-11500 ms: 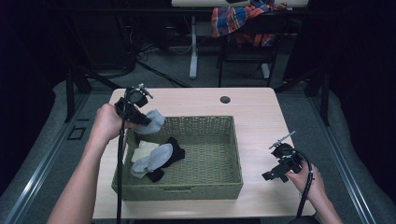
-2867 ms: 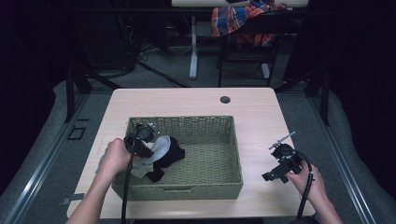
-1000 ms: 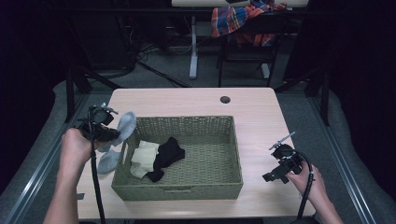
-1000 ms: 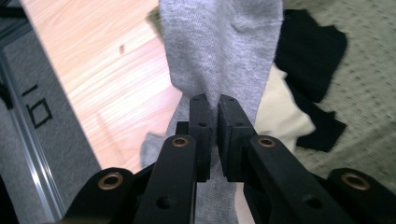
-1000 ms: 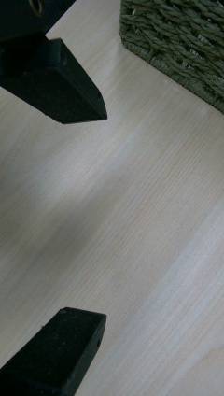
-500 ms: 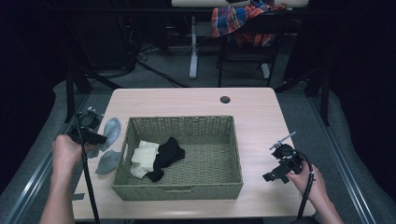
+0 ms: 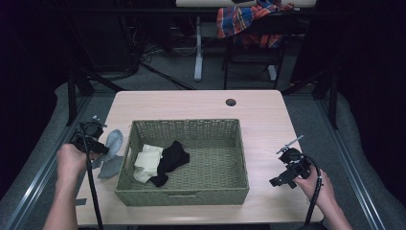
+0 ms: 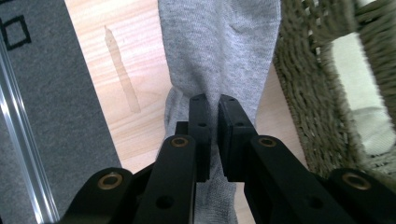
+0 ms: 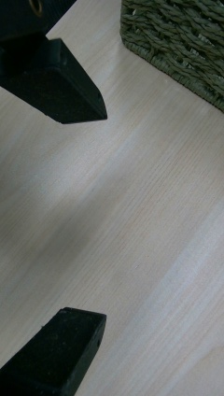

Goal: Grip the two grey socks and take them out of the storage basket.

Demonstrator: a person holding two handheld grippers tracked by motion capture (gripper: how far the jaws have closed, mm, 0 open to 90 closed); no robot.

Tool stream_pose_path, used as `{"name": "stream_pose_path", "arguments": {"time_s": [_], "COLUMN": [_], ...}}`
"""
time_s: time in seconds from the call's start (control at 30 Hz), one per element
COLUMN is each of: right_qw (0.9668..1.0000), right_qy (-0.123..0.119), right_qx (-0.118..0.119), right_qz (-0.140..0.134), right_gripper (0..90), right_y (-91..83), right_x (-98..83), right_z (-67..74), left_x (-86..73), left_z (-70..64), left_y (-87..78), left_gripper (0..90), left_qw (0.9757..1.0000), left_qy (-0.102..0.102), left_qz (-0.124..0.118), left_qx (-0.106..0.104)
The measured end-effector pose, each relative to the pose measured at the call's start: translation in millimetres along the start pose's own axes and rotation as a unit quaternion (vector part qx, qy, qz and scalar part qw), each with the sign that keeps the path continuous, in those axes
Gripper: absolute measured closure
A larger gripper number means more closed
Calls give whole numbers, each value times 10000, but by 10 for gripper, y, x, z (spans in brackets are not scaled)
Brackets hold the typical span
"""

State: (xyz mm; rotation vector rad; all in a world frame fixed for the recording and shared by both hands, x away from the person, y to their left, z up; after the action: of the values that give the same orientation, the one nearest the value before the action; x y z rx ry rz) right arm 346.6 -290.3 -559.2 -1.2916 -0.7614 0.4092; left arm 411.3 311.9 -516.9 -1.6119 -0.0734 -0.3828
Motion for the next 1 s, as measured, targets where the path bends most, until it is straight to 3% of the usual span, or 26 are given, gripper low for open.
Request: {"name": "stream_pose_path", "arguments": {"time_s": [0.3, 0.63, 0.7, 0.73, 0.8, 0.87, 0.9, 0.93, 1.0], "right_qw": [10000, 10000, 10000, 9996, 10000, 10000, 9996, 9999, 10000], "right_qy": [38, 44, 40, 162, 12, 20, 175, 70, 28], "right_qx": [17, 25, 18, 53, 24, 21, 24, 31, 13], "right_qz": [-26, -25, -53, -211, -39, -49, -211, -107, -59], "right_gripper": [35, 35, 36, 36, 36, 36, 36, 36, 36], "right_y": [-1, 2, 0, 17, -6, -5, 15, 0, -8], "right_x": [2, 2, 2, 11, -2, -2, 10, 4, -2], "right_z": [4, 4, 1, 20, -5, -2, 22, 8, -1], "left_x": [-26, -81, -86, -89, -86, -71, -69, -65, -58], "left_z": [5, 0, 5, 9, 15, 47, 56, 67, 75], "left_y": [166, 408, 409, 378, 350, 231, 182, 131, 67], "left_gripper": [850, 804, 719, 684, 529, 380, 297, 204, 135], "left_qw": [9998, 9983, 9981, 9981, 9982, 9989, 9991, 9991, 9993], "left_qy": [-60, -69, -74, -76, -101, -170, -195, -200, -214], "left_qz": [185, 586, 614, 602, 582, 442, 380, 347, 254], "left_qx": [44, -37, -53, -111, -119, 22, 73, 112, 163]}}
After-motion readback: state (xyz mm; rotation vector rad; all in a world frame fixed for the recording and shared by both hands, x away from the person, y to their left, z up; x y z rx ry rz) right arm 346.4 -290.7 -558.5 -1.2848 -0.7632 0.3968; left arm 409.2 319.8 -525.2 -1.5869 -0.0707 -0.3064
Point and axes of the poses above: each handheld gripper's, and its own axes: y roughly forward along the jaws, x roughly out of its top, z roughly to its left, the point moved 5 cm from there along y, roughly forward along the jaws, and after that the axes turned 9 degrees about -y, right-handed, at the moved point
